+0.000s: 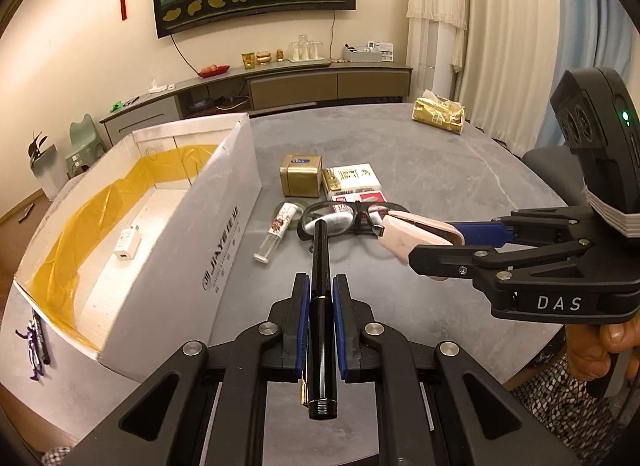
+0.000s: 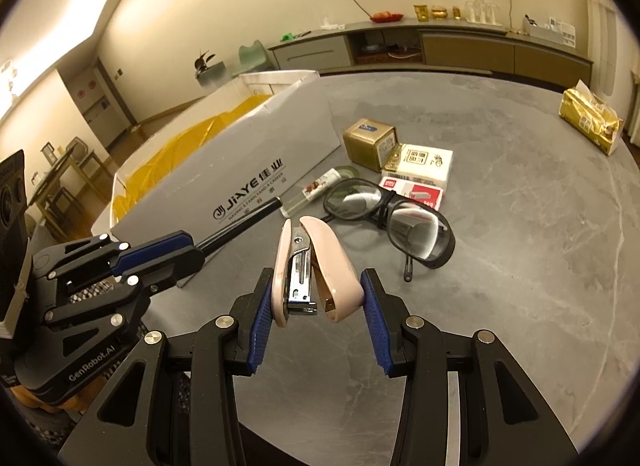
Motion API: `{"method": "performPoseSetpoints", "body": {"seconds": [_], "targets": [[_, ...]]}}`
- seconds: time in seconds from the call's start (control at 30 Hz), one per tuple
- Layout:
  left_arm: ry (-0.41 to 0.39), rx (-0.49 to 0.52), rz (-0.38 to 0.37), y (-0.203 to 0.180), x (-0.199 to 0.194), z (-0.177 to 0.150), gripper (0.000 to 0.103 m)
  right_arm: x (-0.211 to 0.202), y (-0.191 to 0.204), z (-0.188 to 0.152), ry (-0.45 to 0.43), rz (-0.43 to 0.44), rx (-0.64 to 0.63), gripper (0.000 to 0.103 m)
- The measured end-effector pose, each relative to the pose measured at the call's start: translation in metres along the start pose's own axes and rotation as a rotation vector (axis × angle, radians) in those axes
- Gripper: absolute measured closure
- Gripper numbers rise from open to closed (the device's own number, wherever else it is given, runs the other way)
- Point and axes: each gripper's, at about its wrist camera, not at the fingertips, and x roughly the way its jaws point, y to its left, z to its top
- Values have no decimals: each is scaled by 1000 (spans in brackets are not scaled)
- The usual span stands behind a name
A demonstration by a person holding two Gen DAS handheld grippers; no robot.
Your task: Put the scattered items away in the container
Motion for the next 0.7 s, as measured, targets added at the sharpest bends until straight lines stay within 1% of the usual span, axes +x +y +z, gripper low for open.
{"method": "performPoseSetpoints", "body": {"seconds": [0.43,0.7], "targets": [[-53,-18,29,9,-29,12,91,-10,6,2,-38,8,-6,58],[-86,-19,56,12,-49,21,91,-26,21,10,-83,33,-23,58]]}}
